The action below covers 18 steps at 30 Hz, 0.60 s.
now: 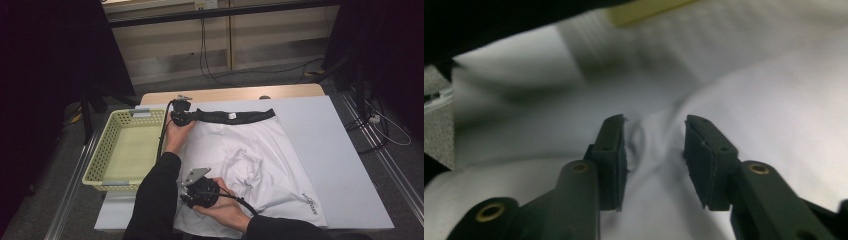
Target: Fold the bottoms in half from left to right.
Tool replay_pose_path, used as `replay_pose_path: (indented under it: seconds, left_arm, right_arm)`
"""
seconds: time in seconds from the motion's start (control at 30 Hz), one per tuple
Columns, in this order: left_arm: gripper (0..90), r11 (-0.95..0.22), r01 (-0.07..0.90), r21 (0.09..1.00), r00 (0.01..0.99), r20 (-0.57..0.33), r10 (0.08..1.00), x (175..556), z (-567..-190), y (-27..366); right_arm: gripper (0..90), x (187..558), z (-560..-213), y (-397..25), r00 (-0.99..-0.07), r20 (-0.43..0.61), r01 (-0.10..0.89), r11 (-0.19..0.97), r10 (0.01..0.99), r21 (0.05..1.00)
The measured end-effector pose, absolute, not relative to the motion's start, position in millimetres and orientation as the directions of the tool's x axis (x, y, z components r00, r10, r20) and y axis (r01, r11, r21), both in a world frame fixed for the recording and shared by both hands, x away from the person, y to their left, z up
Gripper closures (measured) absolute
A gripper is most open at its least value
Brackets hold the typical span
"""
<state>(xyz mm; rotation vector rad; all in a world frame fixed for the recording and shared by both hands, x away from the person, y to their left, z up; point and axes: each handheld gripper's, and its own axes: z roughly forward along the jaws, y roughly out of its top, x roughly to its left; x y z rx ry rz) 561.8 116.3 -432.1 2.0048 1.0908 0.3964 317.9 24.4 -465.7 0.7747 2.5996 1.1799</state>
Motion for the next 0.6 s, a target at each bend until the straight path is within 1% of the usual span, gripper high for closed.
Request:
replay_pose_path:
  seconds: [0.07, 0.23, 0.47, 0.53, 0.6]
  left_arm:
    - [84.0, -0.31, 0.556, 0.771, 0.582, -0.095, 0.808, 561.4, -431.4, 116.3]
    - [84.0, -0.306, 0.554, 0.774, 0.58, -0.095, 0.809, 560.9, -429.4, 116.6]
    - [84.0, -0.288, 0.558, 0.778, 0.573, -0.11, 0.812, 561.3, -429.5, 117.1]
    - [84.0, -0.287, 0.559, 0.778, 0.572, -0.112, 0.812, 561.5, -429.5, 117.1]
    - [84.0, -0.28, 0.562, 0.778, 0.569, -0.118, 0.814, 561.8, -429.8, 117.4]
  right_arm:
    - [61.9, 312.6, -466.6, 28.4, -0.852, -0.002, 0.348, 0.569, 0.524, 0.745]
    - [71.1, 310.1, -465.7, 26.4, -0.848, 0.01, 0.362, 0.566, 0.529, 0.74]
    - [70.5, 309.2, -468.5, 21.8, -0.835, 0.04, 0.383, 0.526, 0.549, 0.759]
    - [70.6, 307.7, -468.7, 22.6, -0.832, 0.029, 0.378, 0.528, 0.554, 0.761]
    - [72.7, 306.0, -467.5, 23.7, -0.83, 0.019, 0.379, 0.538, 0.558, 0.753]
